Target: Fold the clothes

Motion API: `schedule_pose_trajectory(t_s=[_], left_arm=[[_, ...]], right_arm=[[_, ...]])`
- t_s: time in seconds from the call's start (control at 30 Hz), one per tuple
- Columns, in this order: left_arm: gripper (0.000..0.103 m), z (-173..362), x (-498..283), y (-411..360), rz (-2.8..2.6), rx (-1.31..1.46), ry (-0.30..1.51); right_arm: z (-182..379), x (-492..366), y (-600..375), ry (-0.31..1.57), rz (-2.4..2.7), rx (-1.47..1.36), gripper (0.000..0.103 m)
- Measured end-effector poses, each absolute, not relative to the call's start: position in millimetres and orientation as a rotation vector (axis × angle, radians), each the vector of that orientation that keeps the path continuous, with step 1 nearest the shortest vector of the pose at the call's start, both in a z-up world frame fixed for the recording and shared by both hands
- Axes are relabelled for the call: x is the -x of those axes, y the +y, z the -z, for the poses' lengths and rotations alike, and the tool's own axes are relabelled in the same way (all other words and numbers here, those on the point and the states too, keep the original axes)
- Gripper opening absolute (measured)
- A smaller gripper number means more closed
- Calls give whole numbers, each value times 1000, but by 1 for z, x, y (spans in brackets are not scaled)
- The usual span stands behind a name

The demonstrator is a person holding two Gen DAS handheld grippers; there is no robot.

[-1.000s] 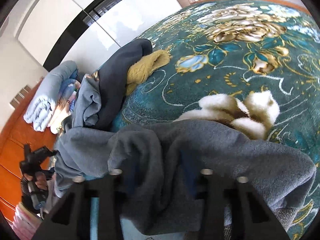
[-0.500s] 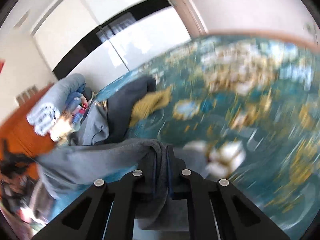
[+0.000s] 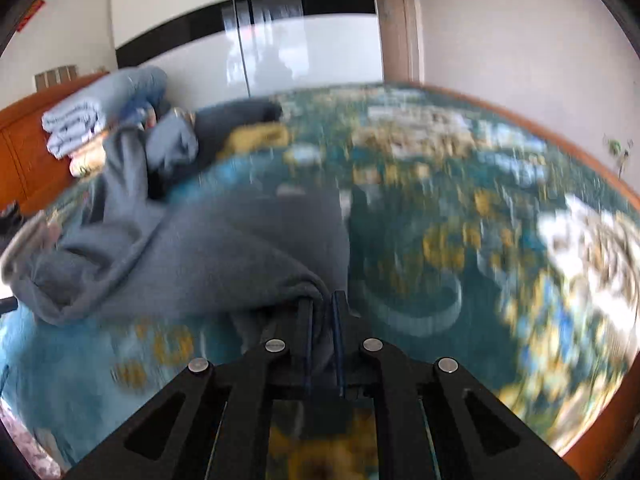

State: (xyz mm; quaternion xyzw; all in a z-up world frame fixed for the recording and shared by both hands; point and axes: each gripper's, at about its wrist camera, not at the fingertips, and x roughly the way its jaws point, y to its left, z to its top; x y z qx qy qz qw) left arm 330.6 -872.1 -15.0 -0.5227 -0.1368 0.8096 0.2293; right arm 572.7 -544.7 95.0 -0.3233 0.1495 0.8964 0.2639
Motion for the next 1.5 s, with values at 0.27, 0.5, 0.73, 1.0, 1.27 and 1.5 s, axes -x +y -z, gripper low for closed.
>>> schedule_pose_trajectory(t_s=[0.27, 0.5, 0.73, 1.0, 1.27, 1.5], left_arm=[[57, 9, -348, -889, -1957, 1412, -834], [68, 32, -337, -852, -1795, 1478, -1200], [26, 46, -334, -846, -1810, 1563, -1212], [9, 18, -339, -858, -1899, 1442, -1059], [7, -105, -339, -876, -2121, 1016, -891], [8, -71, -393, -880, -2242, 1090, -714]], right_arm=[[-114, -604, -528, 561, -2389, 798, 9], [-147, -574, -514, 722, -2500, 755, 52], [-138, -517, -464, 807, -2399, 883, 66], [-83, -498, -416, 1176, -2313, 977, 63], [-151, -457, -423, 1075, -2476, 848, 4], [-251, -517, -465, 642, -2784, 388, 4]])
